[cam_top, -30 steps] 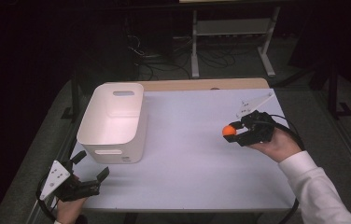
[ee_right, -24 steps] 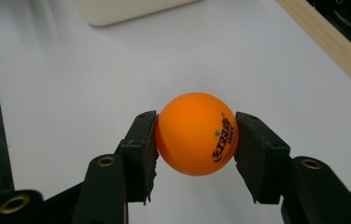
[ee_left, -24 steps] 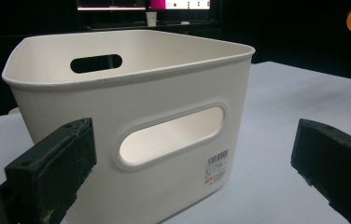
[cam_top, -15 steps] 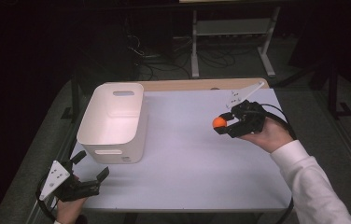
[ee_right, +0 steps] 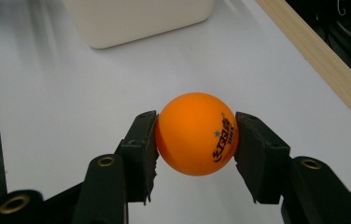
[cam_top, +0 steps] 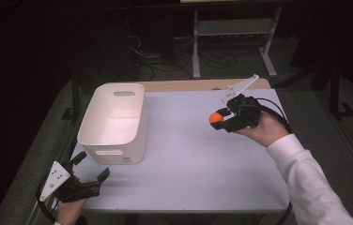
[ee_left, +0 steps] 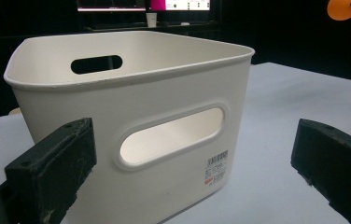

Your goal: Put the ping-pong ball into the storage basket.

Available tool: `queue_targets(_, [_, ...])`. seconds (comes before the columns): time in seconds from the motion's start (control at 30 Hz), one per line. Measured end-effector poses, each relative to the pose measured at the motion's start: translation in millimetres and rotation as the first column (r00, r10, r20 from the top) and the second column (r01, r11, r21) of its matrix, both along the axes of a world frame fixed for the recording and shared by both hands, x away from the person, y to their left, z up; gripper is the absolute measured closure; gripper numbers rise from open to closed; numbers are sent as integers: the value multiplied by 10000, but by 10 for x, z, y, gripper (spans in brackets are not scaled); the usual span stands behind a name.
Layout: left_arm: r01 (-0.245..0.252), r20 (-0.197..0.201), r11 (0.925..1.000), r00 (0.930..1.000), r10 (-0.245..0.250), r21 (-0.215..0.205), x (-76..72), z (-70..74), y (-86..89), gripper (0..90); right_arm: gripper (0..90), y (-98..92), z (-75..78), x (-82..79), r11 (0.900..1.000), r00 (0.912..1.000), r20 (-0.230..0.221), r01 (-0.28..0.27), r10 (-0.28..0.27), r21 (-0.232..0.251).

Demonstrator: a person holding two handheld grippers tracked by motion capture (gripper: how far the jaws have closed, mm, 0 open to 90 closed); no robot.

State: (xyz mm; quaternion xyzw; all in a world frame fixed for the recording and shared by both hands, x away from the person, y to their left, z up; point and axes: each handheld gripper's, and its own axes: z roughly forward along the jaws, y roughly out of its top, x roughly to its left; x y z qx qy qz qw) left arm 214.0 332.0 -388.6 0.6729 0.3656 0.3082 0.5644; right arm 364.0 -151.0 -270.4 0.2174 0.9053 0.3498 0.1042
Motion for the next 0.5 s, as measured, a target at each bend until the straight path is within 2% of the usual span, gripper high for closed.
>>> queue_targets(0.5, [18, -24, 10000, 10000, -18, -3, 3, -4, -2, 0, 497, 152, 119, 76, 9994, 9993, 133, -338, 339, -102])
